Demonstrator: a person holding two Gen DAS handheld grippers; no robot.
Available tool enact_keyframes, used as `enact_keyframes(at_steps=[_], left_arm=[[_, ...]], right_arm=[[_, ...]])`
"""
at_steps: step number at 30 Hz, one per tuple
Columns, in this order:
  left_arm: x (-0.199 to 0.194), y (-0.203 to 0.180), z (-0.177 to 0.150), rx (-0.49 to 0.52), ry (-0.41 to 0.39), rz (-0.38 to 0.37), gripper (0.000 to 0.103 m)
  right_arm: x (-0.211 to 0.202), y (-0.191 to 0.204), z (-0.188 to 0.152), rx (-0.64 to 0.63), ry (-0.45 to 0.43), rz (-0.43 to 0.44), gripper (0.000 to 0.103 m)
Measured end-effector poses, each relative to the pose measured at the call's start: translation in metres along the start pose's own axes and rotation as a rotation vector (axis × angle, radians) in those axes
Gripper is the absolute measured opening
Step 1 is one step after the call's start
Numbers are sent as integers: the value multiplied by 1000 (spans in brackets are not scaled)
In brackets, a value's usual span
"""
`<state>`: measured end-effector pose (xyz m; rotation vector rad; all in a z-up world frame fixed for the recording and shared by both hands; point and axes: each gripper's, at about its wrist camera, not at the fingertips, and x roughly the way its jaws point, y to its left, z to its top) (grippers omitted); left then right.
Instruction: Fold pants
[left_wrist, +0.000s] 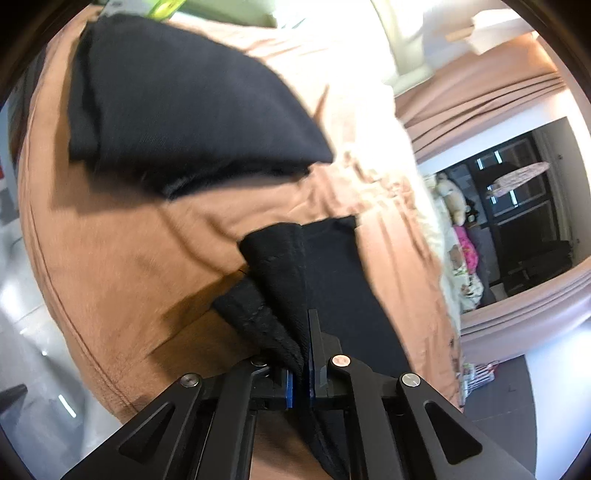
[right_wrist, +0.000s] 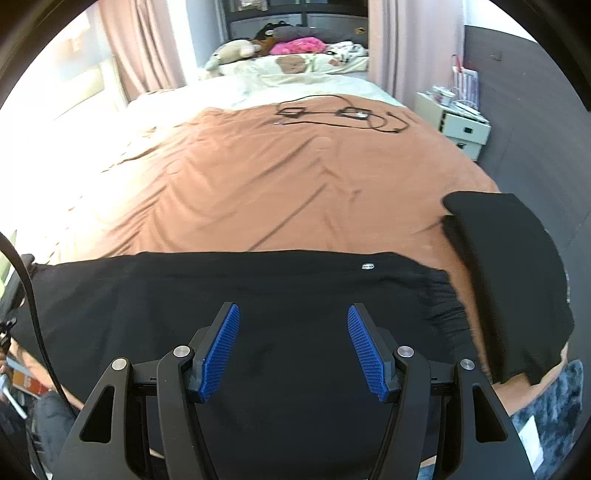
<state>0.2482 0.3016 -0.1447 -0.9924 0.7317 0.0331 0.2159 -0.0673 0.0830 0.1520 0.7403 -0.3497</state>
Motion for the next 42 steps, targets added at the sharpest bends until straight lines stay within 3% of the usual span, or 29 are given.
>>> enact_keyframes(at_steps=[19, 25, 34, 42], left_arm=[[-38, -92, 25, 151, -34, -104, 4], [-42, -109, 25, 164, -39, -122, 4], [-50, -140, 29, 207, -37, -183, 4], [-57, -171, 27, 271, -36, -212, 4]], right_arm=[[55, 103, -45, -54, 91, 278, 60], [84, 123, -58, -79, 147, 334, 30], [103, 135, -89, -94, 236, 352, 28], [95, 114, -103, -50, 225, 366, 26]])
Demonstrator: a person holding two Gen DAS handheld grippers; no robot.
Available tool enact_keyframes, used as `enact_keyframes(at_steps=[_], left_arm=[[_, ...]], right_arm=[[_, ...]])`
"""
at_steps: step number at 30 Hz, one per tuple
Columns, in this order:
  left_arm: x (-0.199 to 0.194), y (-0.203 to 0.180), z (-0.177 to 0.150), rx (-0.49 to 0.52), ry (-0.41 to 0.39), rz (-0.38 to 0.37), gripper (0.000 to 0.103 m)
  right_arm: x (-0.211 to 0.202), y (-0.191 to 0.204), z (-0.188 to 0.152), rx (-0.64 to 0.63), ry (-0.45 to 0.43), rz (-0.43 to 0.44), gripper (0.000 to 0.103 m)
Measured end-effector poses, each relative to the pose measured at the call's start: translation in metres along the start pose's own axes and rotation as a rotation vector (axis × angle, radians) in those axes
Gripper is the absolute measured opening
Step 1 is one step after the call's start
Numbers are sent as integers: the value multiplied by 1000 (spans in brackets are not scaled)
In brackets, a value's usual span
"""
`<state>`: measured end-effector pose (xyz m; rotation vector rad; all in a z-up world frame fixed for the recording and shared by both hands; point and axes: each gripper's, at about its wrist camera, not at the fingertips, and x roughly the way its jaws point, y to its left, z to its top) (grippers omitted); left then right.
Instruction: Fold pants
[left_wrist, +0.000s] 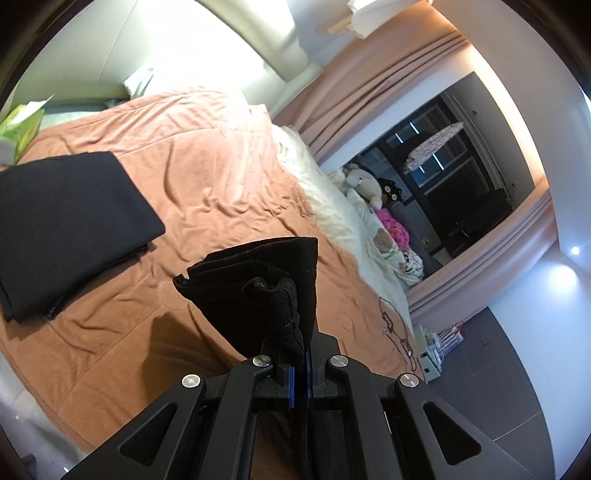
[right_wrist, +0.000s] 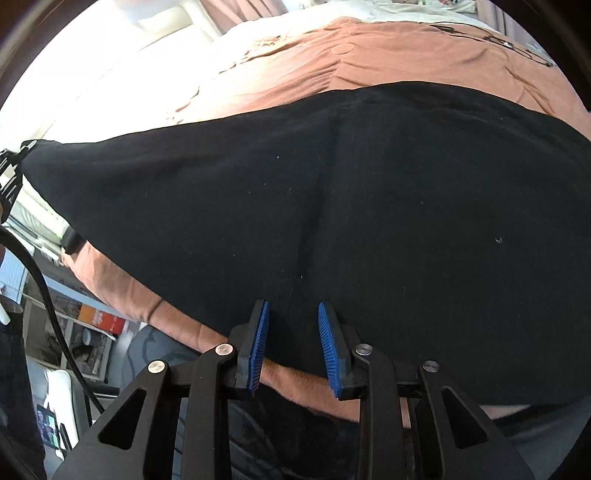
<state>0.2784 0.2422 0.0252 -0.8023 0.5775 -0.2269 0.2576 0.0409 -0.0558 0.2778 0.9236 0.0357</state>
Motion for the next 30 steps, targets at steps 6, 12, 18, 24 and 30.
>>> enact_keyframes(at_steps=[6, 12, 18, 24, 30], left_arm=[[1, -2, 1, 0, 1, 6, 4], [-1, -9, 1, 22, 6, 13, 4], [1, -15, 0, 53, 7, 24, 4], [2, -23, 1, 78, 4, 44, 4], [1, -22, -3, 66, -8, 72, 4]], right_arm=[[12, -16, 26, 39, 21, -3, 26], [40, -36, 71, 59, 35, -16, 26], [56, -50, 111, 49, 22, -48, 26], [73, -62, 137, 49, 16, -64, 26], [84, -72, 154, 51, 2, -73, 26]])
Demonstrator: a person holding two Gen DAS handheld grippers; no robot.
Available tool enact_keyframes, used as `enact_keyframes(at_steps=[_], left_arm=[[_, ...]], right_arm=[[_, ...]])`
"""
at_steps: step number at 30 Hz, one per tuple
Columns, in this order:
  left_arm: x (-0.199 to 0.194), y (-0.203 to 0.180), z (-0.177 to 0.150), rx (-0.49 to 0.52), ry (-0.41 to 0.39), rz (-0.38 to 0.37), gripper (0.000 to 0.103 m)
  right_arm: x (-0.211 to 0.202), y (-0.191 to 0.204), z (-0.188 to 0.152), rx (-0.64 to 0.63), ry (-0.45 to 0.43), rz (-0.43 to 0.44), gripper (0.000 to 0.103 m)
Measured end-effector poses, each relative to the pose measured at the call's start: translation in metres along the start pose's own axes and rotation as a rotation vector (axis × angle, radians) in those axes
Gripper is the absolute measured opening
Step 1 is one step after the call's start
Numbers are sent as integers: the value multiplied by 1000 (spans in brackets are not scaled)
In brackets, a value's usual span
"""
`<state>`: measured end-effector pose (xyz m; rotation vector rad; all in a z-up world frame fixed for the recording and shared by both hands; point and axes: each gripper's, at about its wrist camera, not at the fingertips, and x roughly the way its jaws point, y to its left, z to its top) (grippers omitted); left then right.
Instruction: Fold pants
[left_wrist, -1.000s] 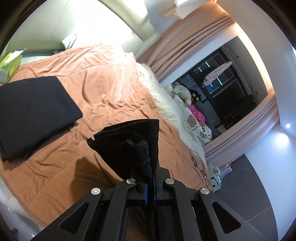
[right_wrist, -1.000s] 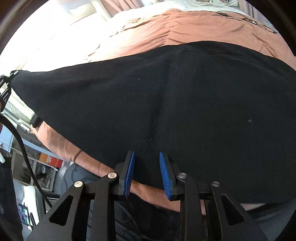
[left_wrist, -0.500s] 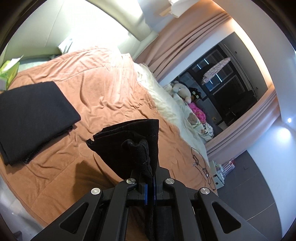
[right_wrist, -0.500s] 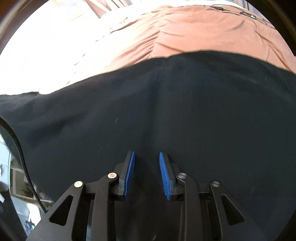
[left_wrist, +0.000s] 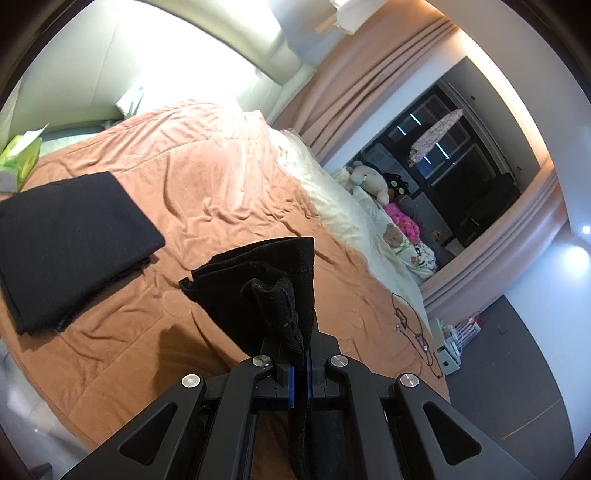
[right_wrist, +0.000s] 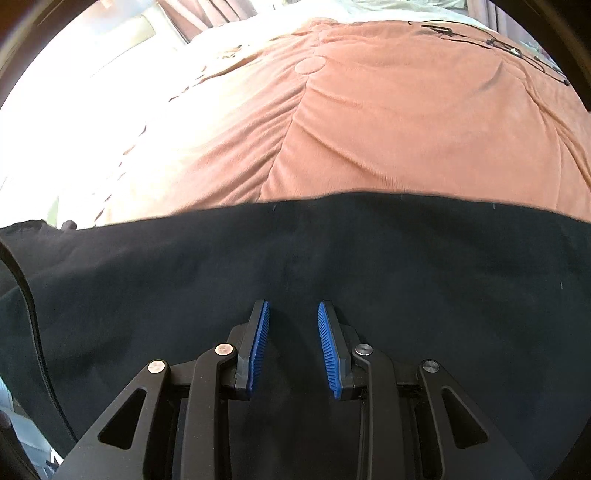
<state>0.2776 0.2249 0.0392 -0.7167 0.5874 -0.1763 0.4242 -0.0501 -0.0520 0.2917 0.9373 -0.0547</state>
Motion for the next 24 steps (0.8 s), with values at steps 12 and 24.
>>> enact_keyframes(at_steps=[12, 24], left_arm=[[-11, -38, -7, 49, -23, 7, 4], [-20, -131, -8, 160, -34, -95, 4]], right_arm=[[-6, 35, -12, -67, -2, 24, 26], [-134, 6, -57, -71, -156, 51, 59]])
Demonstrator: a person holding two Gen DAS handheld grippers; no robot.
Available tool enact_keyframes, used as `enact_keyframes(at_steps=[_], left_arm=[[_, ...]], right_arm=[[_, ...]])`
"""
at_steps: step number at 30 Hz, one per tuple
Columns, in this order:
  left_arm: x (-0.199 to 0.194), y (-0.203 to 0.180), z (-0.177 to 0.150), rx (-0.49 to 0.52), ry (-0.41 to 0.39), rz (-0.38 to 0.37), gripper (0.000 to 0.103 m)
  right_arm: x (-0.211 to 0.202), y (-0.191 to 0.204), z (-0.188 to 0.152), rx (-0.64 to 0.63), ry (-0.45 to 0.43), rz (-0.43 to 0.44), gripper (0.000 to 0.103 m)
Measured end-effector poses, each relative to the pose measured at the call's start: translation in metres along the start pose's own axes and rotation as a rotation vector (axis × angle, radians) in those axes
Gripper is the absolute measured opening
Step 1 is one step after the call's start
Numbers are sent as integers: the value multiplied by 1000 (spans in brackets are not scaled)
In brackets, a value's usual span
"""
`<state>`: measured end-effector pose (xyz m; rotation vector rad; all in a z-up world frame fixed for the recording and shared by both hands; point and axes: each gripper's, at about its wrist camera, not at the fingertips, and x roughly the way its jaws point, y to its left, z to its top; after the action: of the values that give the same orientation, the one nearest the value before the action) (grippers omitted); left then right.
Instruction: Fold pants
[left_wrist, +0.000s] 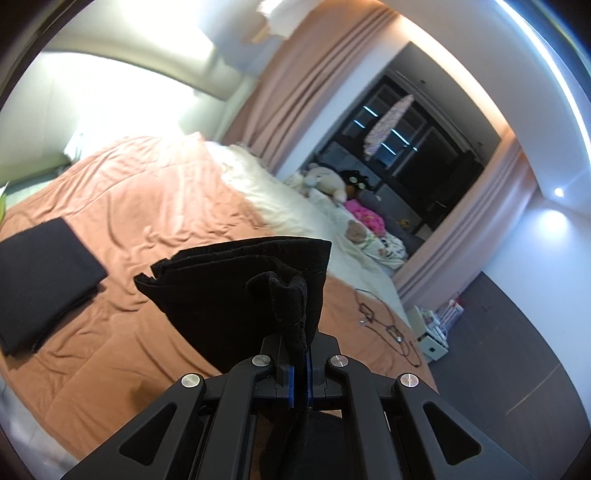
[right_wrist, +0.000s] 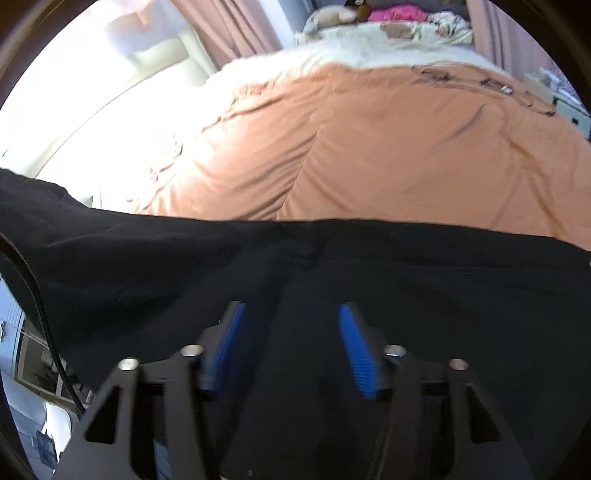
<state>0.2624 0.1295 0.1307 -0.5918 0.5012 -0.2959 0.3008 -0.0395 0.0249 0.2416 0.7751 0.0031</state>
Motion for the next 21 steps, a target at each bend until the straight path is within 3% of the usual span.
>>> enact_keyframes(at_steps=[7, 21], left_arm=[[10, -50, 4, 62, 10, -21, 4], [40, -138, -5, 162, 57, -56, 4]], right_arm=[[-58, -22, -21, 3, -45, -15, 69], [-148, -75, -64, 81, -144, -28, 78]])
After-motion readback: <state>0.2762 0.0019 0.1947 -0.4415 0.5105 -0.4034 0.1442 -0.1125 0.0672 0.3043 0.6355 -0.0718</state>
